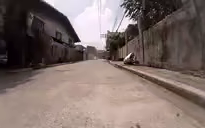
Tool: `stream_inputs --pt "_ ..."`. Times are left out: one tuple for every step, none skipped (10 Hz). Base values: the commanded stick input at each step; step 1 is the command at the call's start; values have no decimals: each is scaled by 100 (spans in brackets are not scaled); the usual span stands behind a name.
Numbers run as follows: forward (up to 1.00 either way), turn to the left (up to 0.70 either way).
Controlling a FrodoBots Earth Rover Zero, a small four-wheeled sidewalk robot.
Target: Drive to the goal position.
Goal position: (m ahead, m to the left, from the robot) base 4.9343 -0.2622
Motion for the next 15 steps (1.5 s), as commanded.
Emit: stream_inputs --pt "100 0" --pt "100 0" --pt "100 0" --pt "100 0" --pt "100 0" --pt "100 0" --pt "100 0" --pt "100 1" --pt "100 2" --pt "100 2" --pt "100 0" --pt "100 0" --pt "100 0" --pt "100 0" --pt "100 0"
